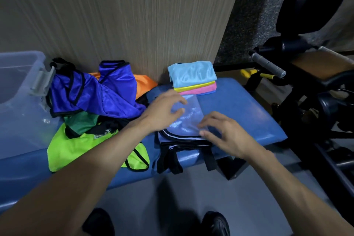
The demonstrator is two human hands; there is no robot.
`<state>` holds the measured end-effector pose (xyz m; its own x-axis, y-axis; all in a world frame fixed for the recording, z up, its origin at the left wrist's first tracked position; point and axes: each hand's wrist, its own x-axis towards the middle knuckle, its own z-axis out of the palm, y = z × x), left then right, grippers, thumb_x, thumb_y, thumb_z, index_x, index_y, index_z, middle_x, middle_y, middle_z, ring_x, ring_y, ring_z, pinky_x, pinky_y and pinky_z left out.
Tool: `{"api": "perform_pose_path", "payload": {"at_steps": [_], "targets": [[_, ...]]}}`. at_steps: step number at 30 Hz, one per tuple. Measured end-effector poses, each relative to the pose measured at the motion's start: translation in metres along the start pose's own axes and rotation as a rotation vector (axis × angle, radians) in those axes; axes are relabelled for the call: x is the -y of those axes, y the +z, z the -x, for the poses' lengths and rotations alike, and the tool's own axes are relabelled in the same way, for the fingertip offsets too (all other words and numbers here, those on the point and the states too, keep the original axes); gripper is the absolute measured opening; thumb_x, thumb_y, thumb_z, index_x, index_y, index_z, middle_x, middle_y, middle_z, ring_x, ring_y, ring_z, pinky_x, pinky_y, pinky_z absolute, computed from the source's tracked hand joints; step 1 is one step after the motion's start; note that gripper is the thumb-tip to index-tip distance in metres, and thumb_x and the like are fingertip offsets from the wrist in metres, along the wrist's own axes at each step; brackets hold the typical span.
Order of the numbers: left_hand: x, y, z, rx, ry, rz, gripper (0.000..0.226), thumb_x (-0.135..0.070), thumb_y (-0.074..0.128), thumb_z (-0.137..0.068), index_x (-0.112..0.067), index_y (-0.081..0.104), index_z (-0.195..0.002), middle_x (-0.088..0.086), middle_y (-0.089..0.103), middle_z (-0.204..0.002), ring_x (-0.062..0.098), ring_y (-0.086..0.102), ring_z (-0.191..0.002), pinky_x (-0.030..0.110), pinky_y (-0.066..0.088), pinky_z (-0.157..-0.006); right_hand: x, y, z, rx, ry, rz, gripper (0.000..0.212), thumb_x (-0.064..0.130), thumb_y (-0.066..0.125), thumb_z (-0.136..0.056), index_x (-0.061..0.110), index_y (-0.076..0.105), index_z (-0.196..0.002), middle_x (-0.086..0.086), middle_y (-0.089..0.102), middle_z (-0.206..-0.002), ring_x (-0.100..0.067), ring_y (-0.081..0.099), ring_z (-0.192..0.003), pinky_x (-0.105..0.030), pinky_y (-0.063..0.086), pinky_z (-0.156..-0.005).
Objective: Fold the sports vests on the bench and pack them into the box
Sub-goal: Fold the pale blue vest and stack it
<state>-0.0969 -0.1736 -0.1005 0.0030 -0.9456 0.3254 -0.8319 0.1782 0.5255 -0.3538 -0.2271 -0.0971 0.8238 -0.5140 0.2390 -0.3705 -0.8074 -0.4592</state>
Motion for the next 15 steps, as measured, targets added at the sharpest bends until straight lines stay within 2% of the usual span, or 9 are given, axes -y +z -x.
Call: {"api": "perform_pose_path", "payload": {"at_steps": [2, 4, 6, 8, 10, 13, 15], "targets": [[-0.016, 0.007, 0.008, 0.181, 0.105, 0.073, 0.025, -0.03, 0.059, -0.099, -0.023, 0.071, -0.12, -0.006, 0.065, -0.118, 0.013, 0.06, -0.112, 0.035, 0.046, -0.101, 0.006, -0.006, 0.017, 0.063, -0.042, 0.023, 0.038, 0.059, 0.063, -0.092, 0.03, 0.066, -0.117, 0.015, 0.054, -0.117, -0.008, 0.059, -0.106, -0.034, 0.051, -0.091], [-0.028, 0.015, 0.015, 0.318, 0.143, 0.076, 0.027, -0.031, 0.056, -0.103, -0.026, 0.069, -0.126, -0.009, 0.065, -0.125, 0.008, 0.058, -0.118, 0.032, 0.043, -0.105, 0.012, -0.006, 0.034, 0.118, -0.058, 0.078, 0.054, 0.068, 0.07, -0.081, 0.032, 0.063, -0.121, 0.017, 0.05, -0.124, -0.01, 0.055, -0.11, -0.033, 0.05, -0.091], [-0.032, 0.021, 0.021, 0.408, 0.157, 0.011, 0.029, -0.04, 0.051, -0.104, -0.033, 0.066, -0.128, -0.018, 0.062, -0.13, 0.004, 0.053, -0.123, 0.035, 0.041, -0.109, 0.015, 0.0, 0.049, 0.138, -0.069, 0.219, 0.071, 0.072, 0.074, -0.07, 0.033, 0.055, -0.126, 0.015, 0.045, -0.131, -0.013, 0.051, -0.114, -0.032, 0.047, -0.09], [-0.033, 0.022, 0.025, 0.459, 0.18, -0.064, 0.031, -0.046, 0.043, -0.106, -0.04, 0.063, -0.13, -0.024, 0.059, -0.134, 0.002, 0.049, -0.126, 0.038, 0.038, -0.11, 0.016, 0.012, 0.062, 0.125, -0.059, 0.391, 0.081, 0.064, 0.079, -0.062, 0.031, 0.048, -0.129, 0.011, 0.042, -0.135, -0.018, 0.048, -0.114, -0.034, 0.045, -0.087], [-0.034, 0.021, 0.028, 0.495, 0.198, -0.101, 0.034, -0.047, 0.039, -0.108, -0.042, 0.06, -0.134, -0.022, 0.055, -0.14, 0.005, 0.045, -0.131, 0.037, 0.034, -0.112, 0.015, 0.027, 0.07, 0.084, -0.045, 0.533, 0.086, 0.052, 0.083, -0.059, 0.028, 0.046, -0.133, 0.004, 0.043, -0.141, -0.023, 0.049, -0.114, -0.037, 0.046, -0.085], [-0.032, 0.023, 0.035, 0.526, 0.17, -0.147, 0.039, -0.049, 0.038, -0.107, -0.043, 0.054, -0.142, -0.012, 0.044, -0.154, 0.013, 0.035, -0.143, 0.038, 0.029, -0.118, 0.011, 0.046, 0.073, -0.057, -0.082, 0.657, 0.07, 0.025, 0.078, -0.065, 0.023, 0.052, -0.129, -0.001, 0.049, -0.14, -0.028, 0.056, -0.102, -0.039, 0.046, -0.079], [-0.032, 0.024, 0.038, 0.527, 0.159, -0.151, 0.04, -0.048, 0.038, -0.108, -0.04, 0.053, -0.144, -0.01, 0.041, -0.157, 0.014, 0.031, -0.145, 0.039, 0.028, -0.12, 0.008, 0.05, 0.07, -0.142, -0.11, 0.641, 0.055, 0.019, 0.076, -0.069, 0.021, 0.058, -0.12, -0.001, 0.053, -0.136, -0.029, 0.059, -0.094, -0.04, 0.049, -0.073]]}}
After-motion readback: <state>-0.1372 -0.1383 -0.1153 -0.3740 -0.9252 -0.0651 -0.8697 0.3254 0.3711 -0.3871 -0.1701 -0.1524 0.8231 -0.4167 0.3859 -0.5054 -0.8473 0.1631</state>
